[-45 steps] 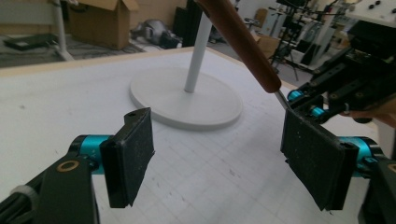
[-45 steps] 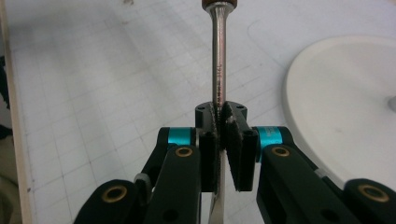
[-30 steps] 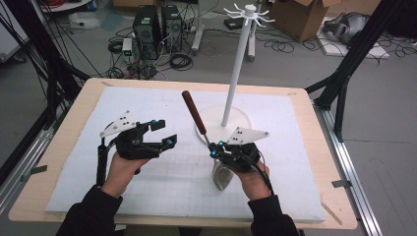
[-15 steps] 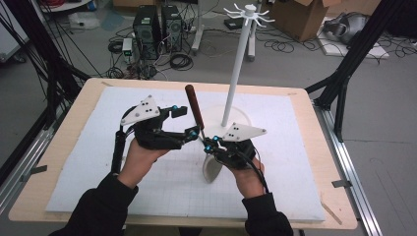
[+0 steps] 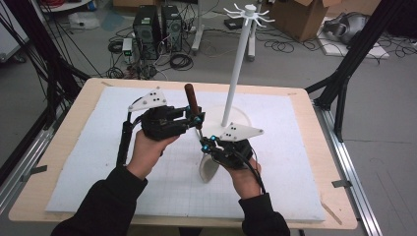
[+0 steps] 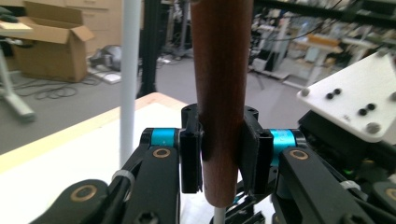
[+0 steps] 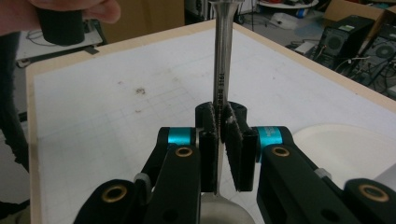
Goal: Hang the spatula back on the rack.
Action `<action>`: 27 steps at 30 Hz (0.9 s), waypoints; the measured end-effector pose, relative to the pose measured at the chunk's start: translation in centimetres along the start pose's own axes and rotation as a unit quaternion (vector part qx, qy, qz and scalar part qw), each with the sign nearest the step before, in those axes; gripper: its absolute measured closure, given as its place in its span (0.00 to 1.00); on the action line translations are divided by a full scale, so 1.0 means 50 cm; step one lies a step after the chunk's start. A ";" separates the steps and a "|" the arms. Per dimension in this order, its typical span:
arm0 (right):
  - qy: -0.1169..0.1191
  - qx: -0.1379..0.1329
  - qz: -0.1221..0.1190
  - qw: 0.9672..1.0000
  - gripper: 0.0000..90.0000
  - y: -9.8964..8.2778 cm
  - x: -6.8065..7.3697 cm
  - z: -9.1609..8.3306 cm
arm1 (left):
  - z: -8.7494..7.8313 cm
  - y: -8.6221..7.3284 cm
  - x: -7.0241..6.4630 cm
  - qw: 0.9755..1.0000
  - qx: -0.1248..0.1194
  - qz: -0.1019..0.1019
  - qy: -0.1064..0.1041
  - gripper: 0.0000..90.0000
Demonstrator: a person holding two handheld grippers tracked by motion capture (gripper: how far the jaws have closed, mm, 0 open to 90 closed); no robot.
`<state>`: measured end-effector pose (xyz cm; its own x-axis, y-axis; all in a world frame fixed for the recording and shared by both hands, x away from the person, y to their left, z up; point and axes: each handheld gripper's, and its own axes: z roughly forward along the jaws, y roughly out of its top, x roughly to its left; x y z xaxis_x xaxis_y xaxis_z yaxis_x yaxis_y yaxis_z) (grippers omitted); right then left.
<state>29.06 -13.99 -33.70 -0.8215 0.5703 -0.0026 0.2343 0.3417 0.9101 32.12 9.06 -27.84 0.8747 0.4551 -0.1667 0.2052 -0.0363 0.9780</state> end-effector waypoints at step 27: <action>-0.004 -0.086 -0.028 0.996 0.77 0.001 0.025 0.015 | -0.016 0.012 -0.012 0.998 -0.011 0.031 -0.056 0.81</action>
<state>28.45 -12.67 -33.96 -0.8258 0.5610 -0.0577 0.0959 0.2405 0.9659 31.38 9.45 -27.04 0.9294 0.3499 -0.1178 0.1407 -0.0407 0.9892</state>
